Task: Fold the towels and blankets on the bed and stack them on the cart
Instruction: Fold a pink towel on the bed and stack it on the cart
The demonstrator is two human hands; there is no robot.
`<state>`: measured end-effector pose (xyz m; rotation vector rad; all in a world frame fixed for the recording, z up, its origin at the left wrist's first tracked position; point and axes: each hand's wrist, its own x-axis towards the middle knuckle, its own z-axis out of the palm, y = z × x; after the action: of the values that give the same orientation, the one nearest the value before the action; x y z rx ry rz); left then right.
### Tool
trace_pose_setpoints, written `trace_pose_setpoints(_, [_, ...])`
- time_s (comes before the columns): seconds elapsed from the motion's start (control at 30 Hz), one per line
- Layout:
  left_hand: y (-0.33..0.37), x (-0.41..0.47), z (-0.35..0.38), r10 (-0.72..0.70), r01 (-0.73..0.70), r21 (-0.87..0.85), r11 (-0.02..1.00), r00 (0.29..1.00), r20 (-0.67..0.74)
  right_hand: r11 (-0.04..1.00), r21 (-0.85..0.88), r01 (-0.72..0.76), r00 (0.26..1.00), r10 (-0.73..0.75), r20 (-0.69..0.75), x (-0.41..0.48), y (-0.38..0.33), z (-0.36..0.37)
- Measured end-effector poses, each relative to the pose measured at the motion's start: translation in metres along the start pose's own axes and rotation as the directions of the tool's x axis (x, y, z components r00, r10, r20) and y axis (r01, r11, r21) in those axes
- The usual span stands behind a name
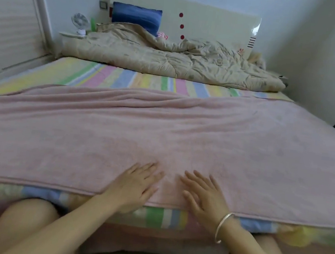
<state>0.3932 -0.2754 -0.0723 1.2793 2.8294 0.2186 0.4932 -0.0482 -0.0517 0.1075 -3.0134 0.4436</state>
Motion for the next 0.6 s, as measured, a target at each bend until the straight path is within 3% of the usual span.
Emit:
trace_pose_setpoints(0.1, [-0.03, -0.004, -0.015, -0.192, 0.187, -0.08, 0.979, 0.98, -0.056, 0.97, -0.122, -0.21, 0.978, 0.211, -0.008, 0.05, 0.0, 0.003])
trace_pose_setpoints(0.17, [-0.064, -0.009, -0.024, -0.312, 0.301, -0.115, 0.947, 0.946, -0.094, 0.914, -0.118, -0.388, 0.919, 0.393, 0.027, 0.09, -0.005, 0.012])
trace_pose_setpoints(0.27, [-0.124, -0.026, -0.036, -0.463, 0.454, -0.095, 0.886, 0.88, -0.106, 0.878, -0.114, -0.464, 0.878, 0.473, 0.072, 0.145, -0.039, 0.039])
trace_pose_setpoints(0.43, [-0.213, -0.07, -0.043, -0.662, 0.654, -0.109, 0.749, 0.747, -0.07, 0.964, -0.106, -0.244, 0.955, 0.258, 0.146, 0.224, -0.149, 0.09])
trace_pose_setpoints(0.53, [-0.261, -0.099, -0.043, -0.757, 0.737, -0.186, 0.65, 0.649, -0.074, 0.997, -0.072, -0.016, 0.974, 0.032, 0.225, 0.259, -0.231, 0.12])
trace_pose_setpoints(0.6, [-0.285, -0.11, -0.046, -0.799, 0.744, -0.311, 0.592, 0.592, -0.106, 0.983, 0.002, 0.183, 0.944, -0.176, 0.279, 0.272, -0.279, 0.134])
